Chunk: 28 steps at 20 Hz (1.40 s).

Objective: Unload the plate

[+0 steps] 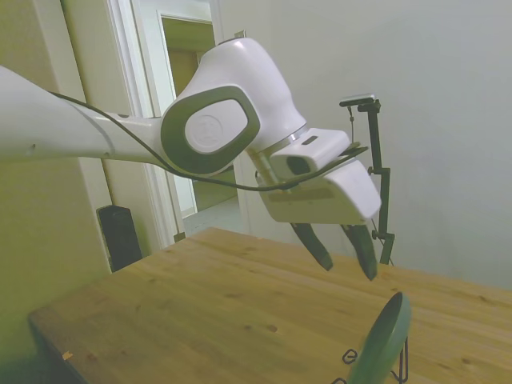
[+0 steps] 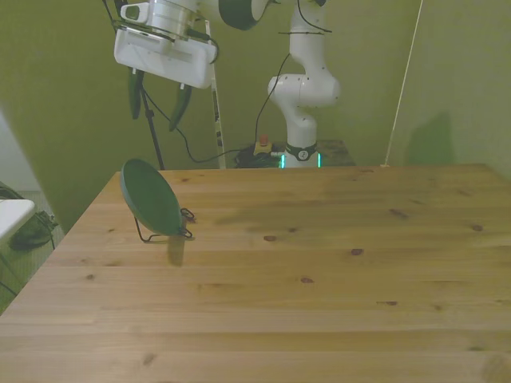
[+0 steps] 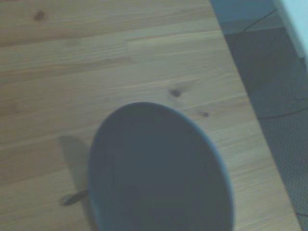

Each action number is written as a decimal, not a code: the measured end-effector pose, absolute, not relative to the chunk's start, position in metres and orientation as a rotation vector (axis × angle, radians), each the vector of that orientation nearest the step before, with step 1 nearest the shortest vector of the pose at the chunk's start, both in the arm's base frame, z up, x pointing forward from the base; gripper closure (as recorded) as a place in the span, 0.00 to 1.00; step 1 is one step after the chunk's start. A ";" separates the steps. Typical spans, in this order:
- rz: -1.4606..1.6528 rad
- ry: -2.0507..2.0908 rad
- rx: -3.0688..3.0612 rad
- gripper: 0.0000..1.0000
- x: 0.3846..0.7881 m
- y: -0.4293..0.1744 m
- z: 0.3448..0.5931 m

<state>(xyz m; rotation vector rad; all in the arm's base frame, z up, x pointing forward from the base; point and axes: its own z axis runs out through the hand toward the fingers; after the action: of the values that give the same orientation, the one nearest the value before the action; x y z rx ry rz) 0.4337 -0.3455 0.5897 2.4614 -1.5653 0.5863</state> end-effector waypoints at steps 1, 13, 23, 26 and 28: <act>0.580 -1.571 2.449 0.00 0.430 -0.358 0.590; 0.491 -1.582 2.472 0.00 0.452 -0.432 0.548; 0.474 -1.579 2.555 0.00 0.471 -0.429 0.516; 0.460 -1.568 2.561 1.00 0.474 -0.430 0.509; 0.454 -1.567 2.561 1.00 0.474 -0.431 0.506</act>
<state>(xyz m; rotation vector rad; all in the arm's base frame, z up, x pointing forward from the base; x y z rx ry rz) 0.4740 -0.4308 0.5063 2.5613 -1.5670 0.4539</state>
